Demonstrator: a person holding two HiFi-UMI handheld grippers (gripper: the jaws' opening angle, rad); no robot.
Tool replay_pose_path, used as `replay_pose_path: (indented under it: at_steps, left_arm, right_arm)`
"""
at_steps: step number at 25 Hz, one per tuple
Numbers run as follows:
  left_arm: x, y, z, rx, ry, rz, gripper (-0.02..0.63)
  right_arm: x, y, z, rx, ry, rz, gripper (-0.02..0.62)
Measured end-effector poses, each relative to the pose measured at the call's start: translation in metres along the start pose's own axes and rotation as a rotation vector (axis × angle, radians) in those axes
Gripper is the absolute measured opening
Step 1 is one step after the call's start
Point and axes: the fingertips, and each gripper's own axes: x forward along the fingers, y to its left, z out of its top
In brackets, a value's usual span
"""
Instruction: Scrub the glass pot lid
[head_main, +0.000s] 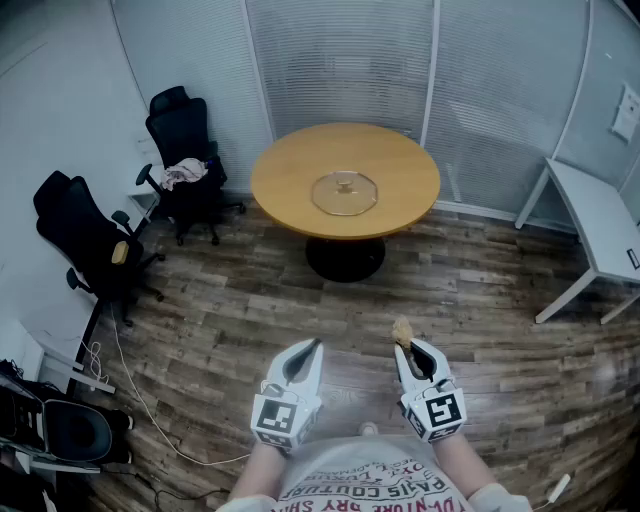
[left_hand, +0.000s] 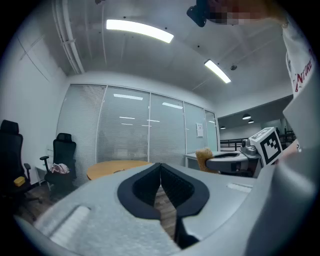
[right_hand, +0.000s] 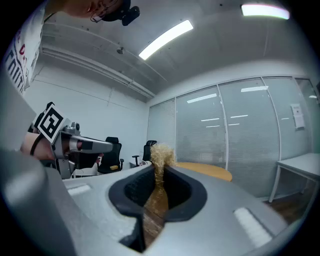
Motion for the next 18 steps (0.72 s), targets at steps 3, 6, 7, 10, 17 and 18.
replay_pose_path:
  at_steps: [3,6,7,10,17,18]
  left_arm:
    - [0.001,0.003,0.003,-0.006,-0.002,0.000,0.008]
    - [0.004,0.003,0.002,-0.006,0.001,0.000,0.008]
    - [0.006,0.003,0.001,-0.007,0.002,0.001,0.008]
    - [0.012,0.002,0.001,-0.014,0.000,0.008,0.008]
    - [0.037,-0.007,-0.005,-0.023,0.016,0.011,0.008]
    - [0.043,-0.009,-0.008,-0.027,0.020,0.013,0.008]
  right_arm:
    - [0.004,0.000,0.003,-0.001,0.001,0.002,0.051]
    - [0.006,-0.002,0.001,-0.004,0.007,0.005,0.051]
    - [0.007,-0.003,0.000,-0.007,0.009,0.007,0.051]
    - [0.010,-0.008,-0.001,-0.026,0.015,0.008,0.051]
    - [0.014,-0.037,-0.015,-0.030,0.039,-0.012,0.051]
    - [0.015,-0.044,-0.020,-0.026,0.049,-0.015,0.051]
